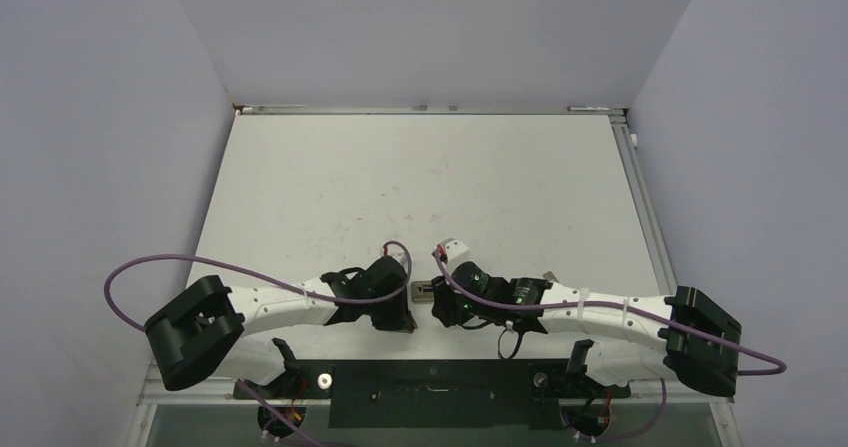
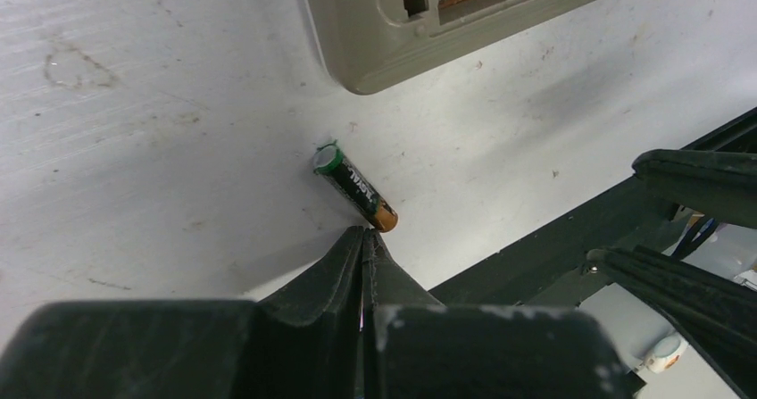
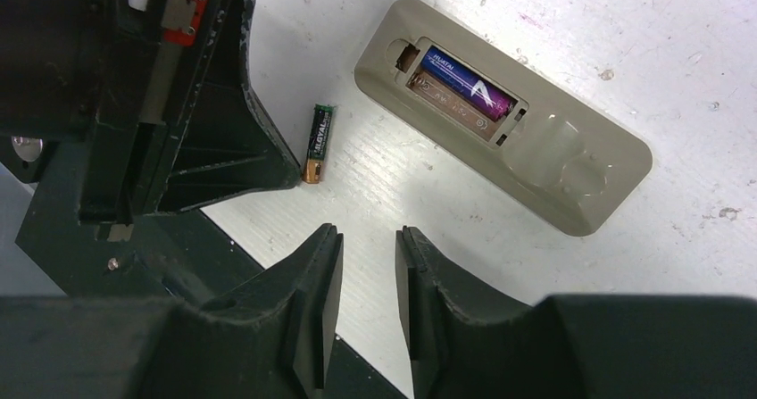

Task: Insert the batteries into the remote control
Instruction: Adjust the battery at the center of the board.

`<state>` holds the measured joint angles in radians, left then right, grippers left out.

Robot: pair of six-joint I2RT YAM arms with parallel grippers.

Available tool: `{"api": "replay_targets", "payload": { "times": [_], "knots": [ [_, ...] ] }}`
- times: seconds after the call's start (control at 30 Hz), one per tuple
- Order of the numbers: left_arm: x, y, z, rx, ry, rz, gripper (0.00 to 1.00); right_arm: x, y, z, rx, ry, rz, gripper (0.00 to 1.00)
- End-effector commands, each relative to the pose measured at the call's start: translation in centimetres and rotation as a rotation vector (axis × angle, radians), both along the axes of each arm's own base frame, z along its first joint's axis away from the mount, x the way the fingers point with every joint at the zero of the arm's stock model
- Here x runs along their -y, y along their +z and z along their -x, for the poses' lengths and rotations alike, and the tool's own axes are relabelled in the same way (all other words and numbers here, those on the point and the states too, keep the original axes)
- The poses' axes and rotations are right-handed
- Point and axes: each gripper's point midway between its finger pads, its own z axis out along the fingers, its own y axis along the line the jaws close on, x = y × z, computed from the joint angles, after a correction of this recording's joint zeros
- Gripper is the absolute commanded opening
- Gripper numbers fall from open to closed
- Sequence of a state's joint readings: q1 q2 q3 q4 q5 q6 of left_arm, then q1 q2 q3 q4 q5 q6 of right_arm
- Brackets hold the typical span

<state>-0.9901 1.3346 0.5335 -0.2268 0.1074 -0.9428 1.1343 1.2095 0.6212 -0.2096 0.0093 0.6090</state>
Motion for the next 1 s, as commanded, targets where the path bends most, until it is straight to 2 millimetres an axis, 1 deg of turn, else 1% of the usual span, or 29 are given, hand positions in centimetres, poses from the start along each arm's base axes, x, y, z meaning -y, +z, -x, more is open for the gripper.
{"api": "replay_targets", "payload": {
  "times": [0.0,0.27,0.4,0.67,0.97],
  "knots": [
    [-0.2,-1.1,0.5,-0.022,0.014,-0.031,0.00,-0.5,0.2,-0.5,0.026,-0.032,-0.014,0.30],
    [0.7,-1.0,-0.1,-0.003,0.018,-0.014,0.00,-0.2,-0.4,-0.3,0.027,-0.034,0.009,0.35],
    [0.5,-0.8,-0.3,0.006,0.015,-0.032,0.00,-0.2,-0.7,-0.2,0.025,-0.024,0.016,0.38],
    [-1.0,0.5,-0.6,0.053,0.035,-0.068,0.00,-0.8,-0.8,-0.1,0.030,0.011,0.030,0.41],
    [-4.0,2.9,-1.7,0.148,0.105,-0.108,0.10,-2.4,-1.1,0.2,0.022,0.072,0.020,0.41]
  ]
}}
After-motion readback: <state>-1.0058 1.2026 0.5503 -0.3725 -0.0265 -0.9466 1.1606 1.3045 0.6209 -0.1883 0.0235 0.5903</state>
